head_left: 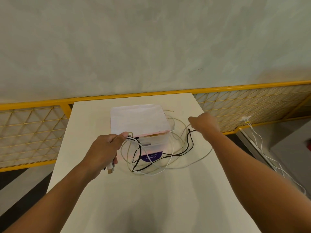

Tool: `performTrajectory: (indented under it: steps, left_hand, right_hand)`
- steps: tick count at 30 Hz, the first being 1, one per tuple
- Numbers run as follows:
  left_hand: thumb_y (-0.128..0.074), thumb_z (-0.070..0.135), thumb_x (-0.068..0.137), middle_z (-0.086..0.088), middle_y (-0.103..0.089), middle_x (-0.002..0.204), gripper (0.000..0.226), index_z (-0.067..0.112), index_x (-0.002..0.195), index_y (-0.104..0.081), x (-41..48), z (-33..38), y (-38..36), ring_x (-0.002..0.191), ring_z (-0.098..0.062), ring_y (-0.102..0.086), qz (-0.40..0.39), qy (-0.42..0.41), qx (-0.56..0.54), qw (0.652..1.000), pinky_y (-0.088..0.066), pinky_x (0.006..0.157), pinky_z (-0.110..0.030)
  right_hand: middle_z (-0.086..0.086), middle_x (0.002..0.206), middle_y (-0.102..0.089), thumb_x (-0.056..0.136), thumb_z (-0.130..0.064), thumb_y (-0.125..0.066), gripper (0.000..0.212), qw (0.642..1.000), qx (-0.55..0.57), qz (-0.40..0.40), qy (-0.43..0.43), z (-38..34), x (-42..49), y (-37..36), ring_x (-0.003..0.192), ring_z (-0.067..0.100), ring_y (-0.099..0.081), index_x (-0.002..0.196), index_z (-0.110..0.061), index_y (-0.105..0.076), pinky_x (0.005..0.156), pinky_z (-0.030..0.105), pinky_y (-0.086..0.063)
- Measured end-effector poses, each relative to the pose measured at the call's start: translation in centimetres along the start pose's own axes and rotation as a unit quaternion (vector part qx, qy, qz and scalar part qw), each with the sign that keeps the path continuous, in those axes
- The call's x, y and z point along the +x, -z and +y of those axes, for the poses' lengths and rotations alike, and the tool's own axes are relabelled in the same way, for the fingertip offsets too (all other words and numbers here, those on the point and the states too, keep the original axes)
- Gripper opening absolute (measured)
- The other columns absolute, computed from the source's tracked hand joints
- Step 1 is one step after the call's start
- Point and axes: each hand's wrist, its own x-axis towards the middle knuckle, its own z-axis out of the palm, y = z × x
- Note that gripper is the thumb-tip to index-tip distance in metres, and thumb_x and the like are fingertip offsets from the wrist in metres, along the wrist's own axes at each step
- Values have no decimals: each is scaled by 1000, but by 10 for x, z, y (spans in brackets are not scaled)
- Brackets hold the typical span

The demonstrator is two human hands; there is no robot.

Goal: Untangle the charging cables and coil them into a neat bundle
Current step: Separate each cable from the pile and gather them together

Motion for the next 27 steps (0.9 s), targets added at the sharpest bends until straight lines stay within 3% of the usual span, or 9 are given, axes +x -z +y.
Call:
performTrajectory:
  steps: [5,8,13,16,20,24,27]
  left_hand:
    - [-54,56,95,-5,-52,44,55,9,67,-48,-2,2,-2,52,-28,-56,-5,-4,-6,1000,-35,49,-30]
    - [-54,56,95,-3,-50,43,55,10,66,-47,-3,2,-3,53,-29,-55,-8,-5,-8,1000,-34,49,-30]
    - [-54,56,95,-3,-49,44,54,10,66,-47,-3,3,-3,51,-28,-56,-8,-9,-9,1000,-34,48,-29]
    - [-54,55,95,-3,-49,44,54,9,67,-48,-3,3,-3,50,-26,-56,-6,-9,-7,1000,-34,47,-29]
    - [-54,55,96,-4,-48,47,54,8,69,-48,-5,3,-3,47,-21,-56,-5,-11,-3,1000,-34,50,-30]
    - [-53,55,96,-7,-49,49,54,8,69,-48,-5,3,-3,46,-19,-56,-4,-13,-4,1000,-34,49,-29]
    - [-53,55,95,-8,-52,46,54,7,70,-50,-5,2,-3,49,-25,-54,-4,-6,-4,1000,-35,49,-29]
  right_hand:
    - [12,84,-74,77,-29,-54,43,993,110,47,20,-7,2,24,66,21,-54,95,6,-71,60,31,-41]
    - [-2,71,-64,84,-22,-57,27,987,154,51,11,-13,-2,34,68,17,-53,85,-2,-74,58,27,-40]
    - [1,69,-62,79,-21,-69,15,981,186,59,18,-21,-4,42,61,17,-46,67,-12,-72,56,29,-37]
    - [9,73,-63,73,-20,-74,15,992,124,4,15,-20,0,39,57,16,-42,71,-5,-75,51,28,-33]
    - [18,81,-72,67,-16,-74,22,997,-54,-46,21,-11,1,29,63,22,-53,80,2,-74,52,27,-39]
    - [4,73,-61,77,-18,-66,13,989,-145,-3,7,-2,-5,28,61,19,-57,83,-7,-62,52,23,-38]
    - [2,71,-57,84,-22,-62,14,990,-118,71,-6,-2,-6,31,60,18,-52,79,-10,-57,53,24,-35]
